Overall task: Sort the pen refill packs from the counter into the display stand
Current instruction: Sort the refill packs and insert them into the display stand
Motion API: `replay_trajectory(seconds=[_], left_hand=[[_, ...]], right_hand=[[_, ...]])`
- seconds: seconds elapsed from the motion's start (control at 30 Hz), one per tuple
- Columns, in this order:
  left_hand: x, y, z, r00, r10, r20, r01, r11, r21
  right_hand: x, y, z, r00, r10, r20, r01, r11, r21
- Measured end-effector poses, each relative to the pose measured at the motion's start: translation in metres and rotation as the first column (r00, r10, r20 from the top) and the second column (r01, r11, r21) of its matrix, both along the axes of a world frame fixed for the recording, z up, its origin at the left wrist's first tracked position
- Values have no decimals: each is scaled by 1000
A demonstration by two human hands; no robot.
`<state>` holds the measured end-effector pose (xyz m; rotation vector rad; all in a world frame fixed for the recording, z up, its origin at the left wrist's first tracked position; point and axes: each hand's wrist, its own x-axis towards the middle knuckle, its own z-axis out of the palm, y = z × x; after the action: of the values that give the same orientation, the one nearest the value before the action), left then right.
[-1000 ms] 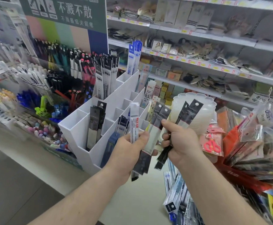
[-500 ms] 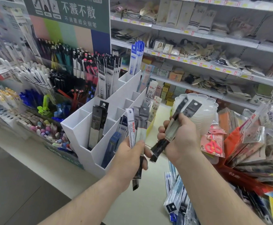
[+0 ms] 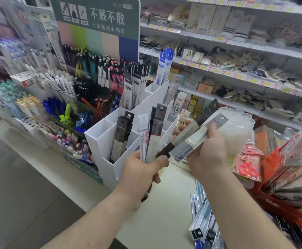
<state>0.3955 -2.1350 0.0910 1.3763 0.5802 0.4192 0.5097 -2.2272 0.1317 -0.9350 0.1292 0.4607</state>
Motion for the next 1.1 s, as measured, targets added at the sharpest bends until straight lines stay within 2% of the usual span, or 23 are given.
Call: replay_trajectory(seconds=[0.13,0.23,0.3,0.4,0.6,0.73,0.8,0.9,1.0,1.1], left_hand=[[-10,13,5,995,96,31,-89,982,-167],[-14,10,6,993,114,23,-111,985,-129],[-14,6,3,992,117,35,-115,991,-72],[-19,1,3,996,71,62,-69,997,-45],[-34,10,12,1000,-8,25,7,999,37],[-43,13,15,995,-93,40,91,995,34],[-46,14,15,996,-80,32,79,996,48],[-49,15,14,999,43,7,-43,996,81],[-50,21,9,994,107,27,-109,989,95],[-56,33,8,989,139,51,-145,978,148]], right_hand=[[-5,-14,0,967,-78,242,124,975,-182],[-23,0,3,892,-69,446,155,975,-159],[-29,16,-1,857,-148,494,259,952,-165],[-30,32,-10,846,-198,494,340,915,-216],[-35,42,-21,847,-133,514,303,916,-262],[-40,48,-20,821,-159,549,384,865,-323],[-42,52,-19,819,-176,546,400,857,-325],[-46,59,-18,818,-176,548,400,858,-322],[-48,65,-13,886,-146,441,293,912,-287],[-49,66,-4,957,37,287,54,952,-302]])
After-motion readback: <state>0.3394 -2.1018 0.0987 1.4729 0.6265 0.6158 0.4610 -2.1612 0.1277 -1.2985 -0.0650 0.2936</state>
